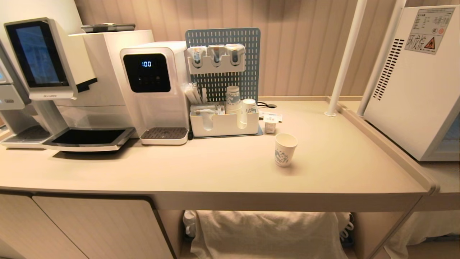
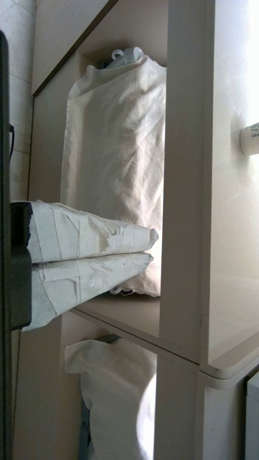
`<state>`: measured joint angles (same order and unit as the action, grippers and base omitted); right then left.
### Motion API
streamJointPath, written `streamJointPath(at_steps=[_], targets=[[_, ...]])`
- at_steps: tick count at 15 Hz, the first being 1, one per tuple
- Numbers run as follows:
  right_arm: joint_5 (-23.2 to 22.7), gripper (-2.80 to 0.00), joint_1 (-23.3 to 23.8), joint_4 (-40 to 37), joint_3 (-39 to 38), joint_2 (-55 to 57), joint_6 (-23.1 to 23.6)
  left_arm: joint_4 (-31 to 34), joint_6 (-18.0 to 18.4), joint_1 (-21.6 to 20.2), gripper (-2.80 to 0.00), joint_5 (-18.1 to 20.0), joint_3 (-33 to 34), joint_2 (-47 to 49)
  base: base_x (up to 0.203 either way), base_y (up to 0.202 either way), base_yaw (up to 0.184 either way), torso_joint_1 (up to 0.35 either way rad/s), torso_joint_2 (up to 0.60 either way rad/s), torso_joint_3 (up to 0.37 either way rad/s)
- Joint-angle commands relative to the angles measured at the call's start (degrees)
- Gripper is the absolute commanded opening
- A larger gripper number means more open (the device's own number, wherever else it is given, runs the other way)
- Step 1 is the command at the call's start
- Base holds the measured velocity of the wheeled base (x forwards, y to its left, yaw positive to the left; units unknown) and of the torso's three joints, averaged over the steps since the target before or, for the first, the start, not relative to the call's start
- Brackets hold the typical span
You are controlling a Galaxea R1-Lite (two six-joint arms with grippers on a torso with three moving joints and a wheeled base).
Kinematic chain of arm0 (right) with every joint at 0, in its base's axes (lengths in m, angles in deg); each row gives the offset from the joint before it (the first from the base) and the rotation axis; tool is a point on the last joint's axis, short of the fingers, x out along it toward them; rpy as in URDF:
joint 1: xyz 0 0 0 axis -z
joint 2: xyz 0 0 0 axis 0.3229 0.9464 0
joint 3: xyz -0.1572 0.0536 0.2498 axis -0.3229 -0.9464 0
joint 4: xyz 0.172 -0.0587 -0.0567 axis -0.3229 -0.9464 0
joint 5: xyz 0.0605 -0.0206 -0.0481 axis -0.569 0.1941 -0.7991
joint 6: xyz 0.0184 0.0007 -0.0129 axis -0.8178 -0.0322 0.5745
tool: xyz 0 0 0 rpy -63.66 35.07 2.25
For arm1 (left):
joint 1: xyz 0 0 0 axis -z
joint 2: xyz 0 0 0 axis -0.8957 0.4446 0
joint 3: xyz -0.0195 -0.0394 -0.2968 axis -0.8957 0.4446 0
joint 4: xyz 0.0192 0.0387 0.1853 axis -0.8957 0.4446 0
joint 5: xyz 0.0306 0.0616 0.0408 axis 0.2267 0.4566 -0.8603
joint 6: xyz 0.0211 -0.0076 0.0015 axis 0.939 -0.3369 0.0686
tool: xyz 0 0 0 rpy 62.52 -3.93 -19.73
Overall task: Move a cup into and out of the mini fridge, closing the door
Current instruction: Close the freezer door
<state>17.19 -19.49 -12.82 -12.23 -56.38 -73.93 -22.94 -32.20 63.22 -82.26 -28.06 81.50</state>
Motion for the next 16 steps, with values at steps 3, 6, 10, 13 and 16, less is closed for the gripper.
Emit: streamJointPath(at_steps=[3,6,10,13,16], targets=[[-0.03,-2.8,-0.04,-0.05,-0.03,-0.09,0.3,0.39,0.63,0.0,-2.8,-0.05,-0.09,0.0,0.0,0.0,0.0,0.0,0.0,0.0],[-0.17,-2.8,-0.04,-0.05,-0.03,-0.09,0.59,0.69,6.43,-0.06,-2.8,0.7,0.0,0.07,0.0,0.0,0.0,0.0,0.0,0.0],[-0.59,-2.8,-0.04,-0.05,-0.03,-0.09,0.94,0.51,6.95,-0.06,-2.8,0.79,-0.09,0.07,0.002,-0.013,0.002,0.0,0.0,0.001],[-0.06,-2.8,-0.04,-0.05,-0.03,-0.09,0.79,0.51,6.87,-0.06,-2.8,0.79,-0.09,0.07,0.002,-0.138,0.003,0.003,0.0,0.005],[-0.04,-2.8,-0.04,-0.05,-0.03,-0.09,0.66,0.51,6.87,-0.06,-2.8,0.79,-0.09,0.07,0.0,-0.194,-0.001,0.003,0.0,0.002]])
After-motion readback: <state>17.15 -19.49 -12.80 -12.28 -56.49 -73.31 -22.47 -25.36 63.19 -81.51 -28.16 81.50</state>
